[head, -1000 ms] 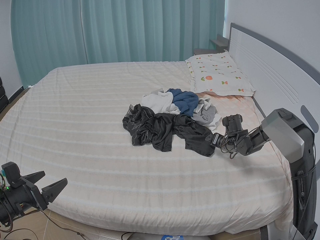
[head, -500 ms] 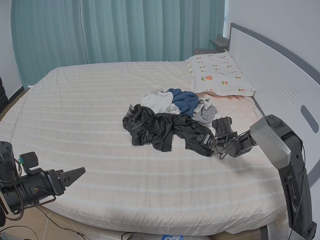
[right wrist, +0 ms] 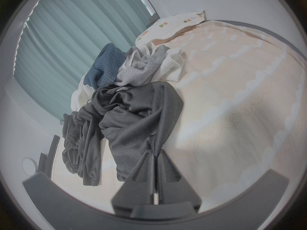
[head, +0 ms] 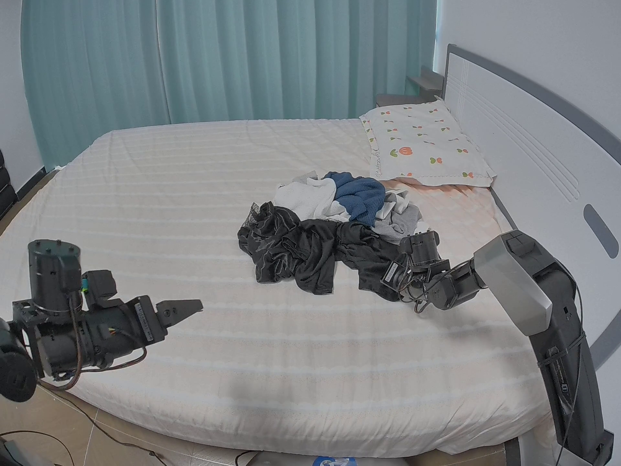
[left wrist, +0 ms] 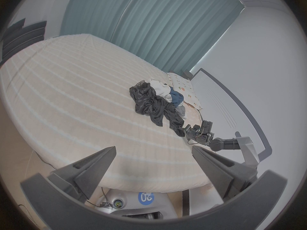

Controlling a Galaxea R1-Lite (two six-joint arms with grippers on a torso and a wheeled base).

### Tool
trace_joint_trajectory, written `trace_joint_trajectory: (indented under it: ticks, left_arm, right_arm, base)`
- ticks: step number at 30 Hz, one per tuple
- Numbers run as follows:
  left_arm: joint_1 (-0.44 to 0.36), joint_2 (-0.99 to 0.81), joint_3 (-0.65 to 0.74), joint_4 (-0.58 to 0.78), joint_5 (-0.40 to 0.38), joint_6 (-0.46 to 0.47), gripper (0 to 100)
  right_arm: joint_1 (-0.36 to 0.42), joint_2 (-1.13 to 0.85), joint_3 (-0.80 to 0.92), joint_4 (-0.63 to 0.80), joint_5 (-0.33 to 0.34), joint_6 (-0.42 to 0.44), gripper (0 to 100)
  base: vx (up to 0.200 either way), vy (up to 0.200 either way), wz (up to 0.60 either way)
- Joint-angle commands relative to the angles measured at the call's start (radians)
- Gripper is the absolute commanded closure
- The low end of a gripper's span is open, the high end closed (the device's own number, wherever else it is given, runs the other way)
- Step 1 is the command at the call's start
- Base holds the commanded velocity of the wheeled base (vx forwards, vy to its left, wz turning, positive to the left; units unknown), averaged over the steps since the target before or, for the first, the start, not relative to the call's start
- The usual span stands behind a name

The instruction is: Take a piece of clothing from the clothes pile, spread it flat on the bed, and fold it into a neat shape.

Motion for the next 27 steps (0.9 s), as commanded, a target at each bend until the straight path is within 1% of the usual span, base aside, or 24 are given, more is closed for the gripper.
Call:
trace_joint_trajectory:
  ticks: [1,4,5,8,10,11,12,13,14,15,16,17,21,22,23,27]
  left_arm:
    - [-0.041,0.222,-0.144,-0.001,0.008,-0.056,0]
    - [-0.053,0.331,-0.21,-0.001,0.008,-0.08,0]
    - [-0.058,0.365,-0.235,-0.001,0.008,-0.088,0]
    - [-0.072,0.517,-0.341,-0.001,0.017,-0.106,0]
    - [-0.09,0.641,-0.442,0.001,0.046,-0.131,0]
    - [-0.09,0.641,-0.442,0.001,0.046,-0.131,0]
    - [-0.109,0.712,-0.52,0.009,0.075,-0.168,0]
    - [-0.124,0.772,-0.605,0.021,0.097,-0.214,0]
    - [-0.126,0.776,-0.612,0.022,0.098,-0.217,0]
    - [-0.133,0.831,-0.7,0.065,0.103,-0.237,0]
    - [-0.135,0.835,-0.706,0.072,0.103,-0.237,0]
    - [-0.144,0.885,-0.793,0.138,0.103,-0.237,0]
    - [-0.149,0.996,-0.997,0.245,0.111,-0.244,0]
    - [-0.149,0.996,-0.997,0.245,0.111,-0.244,0]
    - [-0.149,1.04,-1.062,0.266,0.111,-0.246,0]
    - [-0.152,1.118,-1.151,0.263,0.112,-0.244,0]
  right_arm:
    - [-0.007,-0.056,0.059,-0.006,0.0,0.069,100]
    - [-0.012,-0.152,0.177,-0.018,0.02,0.17,100]
    - [-0.012,-0.175,0.209,-0.024,0.03,0.191,100]
    - [-0.013,-0.25,0.312,-0.061,0.057,0.237,100]
    - [-0.013,-0.284,0.376,-0.09,0.07,0.282,100]
    - [-0.013,-0.284,0.376,-0.09,0.07,0.282,100]
    - [-0.013,-0.286,0.408,-0.113,0.075,0.303,100]
    - [-0.013,-0.286,0.436,-0.145,0.076,0.311,100]
    - [-0.013,-0.287,0.437,-0.148,0.076,0.311,100]
    - [-0.018,-0.292,0.474,-0.182,0.078,0.317,100]
    - [-0.018,-0.292,0.477,-0.185,0.078,0.317,100]
    - [-0.023,-0.292,0.497,-0.219,0.081,0.319,100]
    - [-0.018,-0.28,0.539,-0.28,0.081,0.319,100]
    - [-0.018,-0.28,0.539,-0.28,0.081,0.319,100]
    - [-0.015,-0.281,0.548,-0.297,0.081,0.314,100]
    - [-0.013,-0.3,0.543,-0.308,0.083,0.309,100]
  base:
    - [0.0,0.0,0.0]
    - [0.0,0.0,0.0]
    - [0.0,0.0,0.0]
    - [0.0,0.0,0.0]
    - [0.0,0.0,0.0]
    - [0.0,0.0,0.0]
    - [0.0,0.0,0.0]
    - [0.0,0.0,0.0]
    - [0.0,0.0,0.0]
    - [0.0,0.0,0.0]
    - [0.0,0.0,0.0]
    - [0.0,0.0,0.0]
    - [0.0,0.0,0.0]
    - [0.0,0.0,0.0]
    - [0.0,0.0,0.0]
    - [0.0,0.0,0.0]
